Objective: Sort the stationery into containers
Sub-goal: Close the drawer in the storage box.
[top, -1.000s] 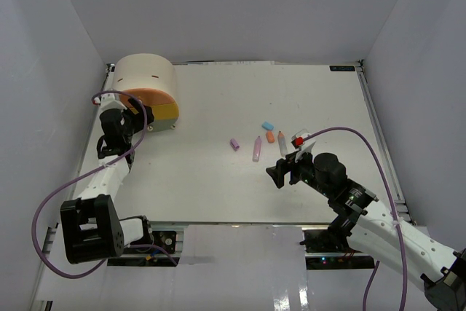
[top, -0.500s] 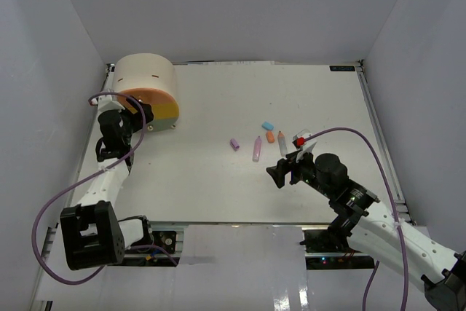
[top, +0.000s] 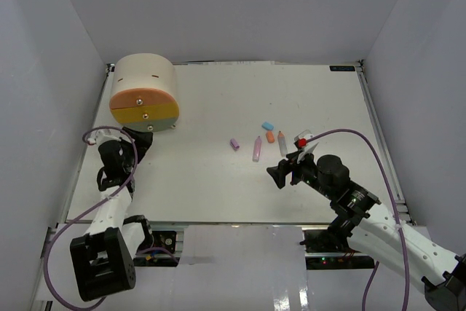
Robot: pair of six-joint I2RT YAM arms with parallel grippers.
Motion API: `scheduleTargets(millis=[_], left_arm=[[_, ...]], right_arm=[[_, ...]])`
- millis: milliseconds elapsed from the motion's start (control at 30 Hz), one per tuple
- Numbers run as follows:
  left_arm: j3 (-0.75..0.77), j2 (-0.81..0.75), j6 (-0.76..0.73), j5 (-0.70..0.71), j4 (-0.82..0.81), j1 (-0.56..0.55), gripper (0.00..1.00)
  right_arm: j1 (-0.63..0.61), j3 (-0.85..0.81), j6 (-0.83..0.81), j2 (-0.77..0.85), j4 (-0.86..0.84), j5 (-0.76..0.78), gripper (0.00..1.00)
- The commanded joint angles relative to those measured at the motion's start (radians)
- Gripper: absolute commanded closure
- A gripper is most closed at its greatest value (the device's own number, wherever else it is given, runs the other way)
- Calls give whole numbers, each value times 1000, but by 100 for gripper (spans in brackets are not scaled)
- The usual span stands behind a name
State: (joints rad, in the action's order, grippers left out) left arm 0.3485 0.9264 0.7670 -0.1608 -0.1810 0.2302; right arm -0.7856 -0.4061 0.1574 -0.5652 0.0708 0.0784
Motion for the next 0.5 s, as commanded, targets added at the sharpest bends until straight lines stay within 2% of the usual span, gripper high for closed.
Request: scheduleTargets(millis=[0,133,300,467], left_arm=[[-81,28,153,-114,-132,50,9],[-137,112,219,-181,-330,72,13],[-183,204,255,-180,-524,74,18],[-200,302,284,-160,-646,74,27]], right_arm=[[-1,26,-12,16,-58,-20,10],[-1,44,-15,22,-91,-42,10],[-1,44,-18,40,-91,-60,10],[0,46,-24,54,-94,-66,10]])
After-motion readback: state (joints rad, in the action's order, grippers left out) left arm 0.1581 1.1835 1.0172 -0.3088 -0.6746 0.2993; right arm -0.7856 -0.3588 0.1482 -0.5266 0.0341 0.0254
